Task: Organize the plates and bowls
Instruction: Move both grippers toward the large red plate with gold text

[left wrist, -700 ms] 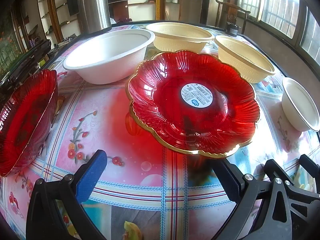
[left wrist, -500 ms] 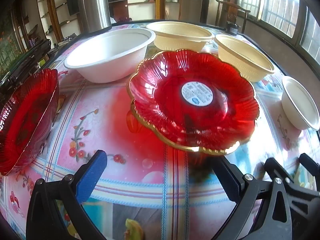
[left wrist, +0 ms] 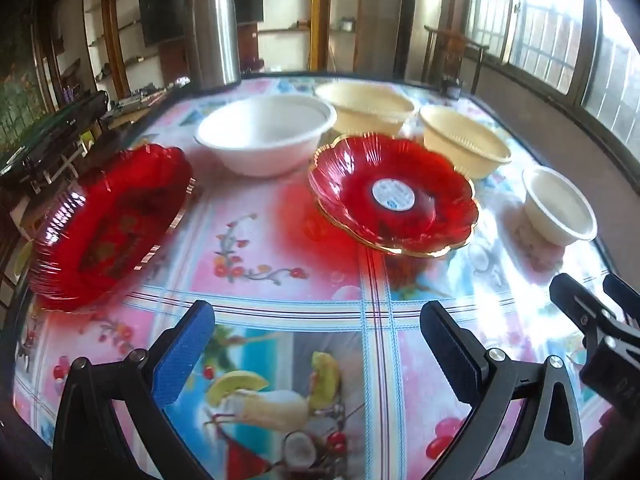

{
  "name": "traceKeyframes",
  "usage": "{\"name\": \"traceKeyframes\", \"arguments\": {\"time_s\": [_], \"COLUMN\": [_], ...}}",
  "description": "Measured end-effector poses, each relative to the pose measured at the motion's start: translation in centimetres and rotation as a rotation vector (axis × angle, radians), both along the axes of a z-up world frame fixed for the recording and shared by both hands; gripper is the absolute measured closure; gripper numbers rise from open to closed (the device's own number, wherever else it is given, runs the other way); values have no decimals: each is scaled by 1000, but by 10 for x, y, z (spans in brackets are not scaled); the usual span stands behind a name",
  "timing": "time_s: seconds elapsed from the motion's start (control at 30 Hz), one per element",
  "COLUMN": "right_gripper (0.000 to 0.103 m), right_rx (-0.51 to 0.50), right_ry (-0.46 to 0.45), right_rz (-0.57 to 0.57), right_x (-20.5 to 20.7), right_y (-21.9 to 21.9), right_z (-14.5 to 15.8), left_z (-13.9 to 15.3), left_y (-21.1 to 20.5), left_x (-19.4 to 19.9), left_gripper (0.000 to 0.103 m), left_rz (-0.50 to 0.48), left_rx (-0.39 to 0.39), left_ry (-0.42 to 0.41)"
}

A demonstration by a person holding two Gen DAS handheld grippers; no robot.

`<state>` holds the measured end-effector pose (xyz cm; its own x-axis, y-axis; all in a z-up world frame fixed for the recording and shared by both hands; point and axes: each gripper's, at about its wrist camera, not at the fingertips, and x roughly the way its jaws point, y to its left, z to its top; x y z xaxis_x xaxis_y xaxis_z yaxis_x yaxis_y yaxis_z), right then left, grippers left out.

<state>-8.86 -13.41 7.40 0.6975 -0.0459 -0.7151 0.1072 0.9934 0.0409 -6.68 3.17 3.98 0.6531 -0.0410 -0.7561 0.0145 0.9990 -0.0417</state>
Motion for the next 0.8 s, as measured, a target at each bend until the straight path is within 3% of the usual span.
{"name": "traceKeyframes", "arguments": {"time_s": [0.2,0.4,0.8], "right_gripper": [0,0,0], "right_rx": [11,-3,18], "right_ry": [-22,-16,7], "right_rz": [30,57,112], "right_x": [-3,-6,0], "right_y": [16,29,52], "right_z": [12,12,9], "left_z": [2,3,6], "left_y": [17,35,55], "left_x": [1,-8,-10], "left_gripper": [0,0,0], "left_rz": [-8,7,36], "left_rx": [-71,-79,-18], "left_ry": [1,-3,-14]}}
